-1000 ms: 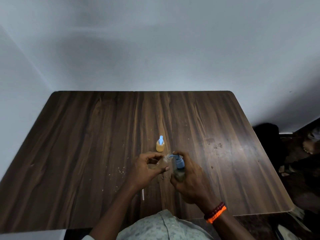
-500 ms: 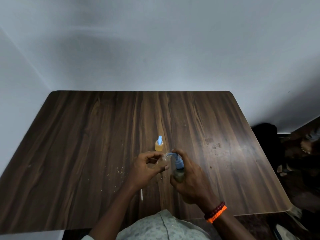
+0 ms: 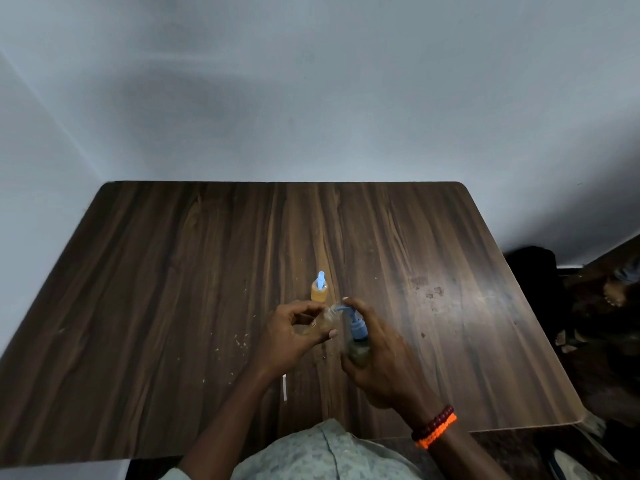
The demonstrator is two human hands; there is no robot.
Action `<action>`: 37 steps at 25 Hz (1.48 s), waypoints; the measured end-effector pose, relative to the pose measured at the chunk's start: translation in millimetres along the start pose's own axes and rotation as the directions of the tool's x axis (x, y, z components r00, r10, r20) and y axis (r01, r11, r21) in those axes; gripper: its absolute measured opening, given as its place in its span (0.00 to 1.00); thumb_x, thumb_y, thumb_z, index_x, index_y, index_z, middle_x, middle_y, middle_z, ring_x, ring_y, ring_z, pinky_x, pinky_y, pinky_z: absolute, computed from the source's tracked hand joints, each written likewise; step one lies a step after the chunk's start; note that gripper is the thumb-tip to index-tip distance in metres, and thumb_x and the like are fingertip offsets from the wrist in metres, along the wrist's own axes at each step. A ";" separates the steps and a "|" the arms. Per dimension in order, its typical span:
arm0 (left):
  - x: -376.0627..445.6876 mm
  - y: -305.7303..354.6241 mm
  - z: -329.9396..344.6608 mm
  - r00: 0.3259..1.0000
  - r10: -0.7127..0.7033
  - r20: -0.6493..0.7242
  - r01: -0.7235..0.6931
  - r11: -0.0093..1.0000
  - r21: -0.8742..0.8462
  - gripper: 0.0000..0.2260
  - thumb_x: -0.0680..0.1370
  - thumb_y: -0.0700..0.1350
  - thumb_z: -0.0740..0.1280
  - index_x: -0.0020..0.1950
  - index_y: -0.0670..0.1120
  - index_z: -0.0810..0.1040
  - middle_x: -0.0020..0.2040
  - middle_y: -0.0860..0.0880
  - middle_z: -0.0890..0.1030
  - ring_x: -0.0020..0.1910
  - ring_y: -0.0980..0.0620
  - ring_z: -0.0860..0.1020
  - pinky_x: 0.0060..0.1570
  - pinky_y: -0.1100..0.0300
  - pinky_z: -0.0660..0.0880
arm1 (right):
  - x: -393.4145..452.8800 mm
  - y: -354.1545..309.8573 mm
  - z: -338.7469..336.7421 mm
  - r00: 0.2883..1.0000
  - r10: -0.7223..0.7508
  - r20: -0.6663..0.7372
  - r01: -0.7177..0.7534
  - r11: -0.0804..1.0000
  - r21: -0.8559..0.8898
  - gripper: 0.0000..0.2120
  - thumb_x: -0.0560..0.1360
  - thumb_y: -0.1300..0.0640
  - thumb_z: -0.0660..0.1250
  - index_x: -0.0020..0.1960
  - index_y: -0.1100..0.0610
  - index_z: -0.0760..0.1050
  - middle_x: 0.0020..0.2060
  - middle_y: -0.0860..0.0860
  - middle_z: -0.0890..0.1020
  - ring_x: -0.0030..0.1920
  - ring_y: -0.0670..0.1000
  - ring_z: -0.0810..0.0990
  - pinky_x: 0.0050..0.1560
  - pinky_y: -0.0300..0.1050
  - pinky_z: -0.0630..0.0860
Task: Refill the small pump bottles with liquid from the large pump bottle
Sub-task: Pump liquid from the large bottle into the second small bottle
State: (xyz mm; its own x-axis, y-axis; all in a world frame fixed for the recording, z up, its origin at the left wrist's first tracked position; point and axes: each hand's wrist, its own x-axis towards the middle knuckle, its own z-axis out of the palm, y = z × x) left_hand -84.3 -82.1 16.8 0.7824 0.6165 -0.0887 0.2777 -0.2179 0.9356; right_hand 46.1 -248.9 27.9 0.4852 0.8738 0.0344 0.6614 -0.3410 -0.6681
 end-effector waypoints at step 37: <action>-4.5 1.3 5.1 1.000 0.008 0.022 -0.009 0.999 0.032 0.17 0.71 0.49 0.81 0.60 0.55 0.85 0.56 0.58 0.86 0.56 0.61 0.83 0.57 0.59 0.81 | -1.2 5.6 1.1 1.000 0.012 -0.015 -0.013 0.997 -0.073 0.33 0.72 0.48 0.76 0.68 0.37 0.59 0.53 0.40 0.74 0.45 0.41 0.77 0.39 0.25 0.67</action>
State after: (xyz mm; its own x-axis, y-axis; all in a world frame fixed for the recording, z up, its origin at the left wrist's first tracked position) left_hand -84.6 -89.0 16.7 0.7968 0.5977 -0.0889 0.2889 -0.2476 0.9248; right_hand 48.5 -251.4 23.4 0.5013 0.8644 0.0372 0.6951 -0.3768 -0.6122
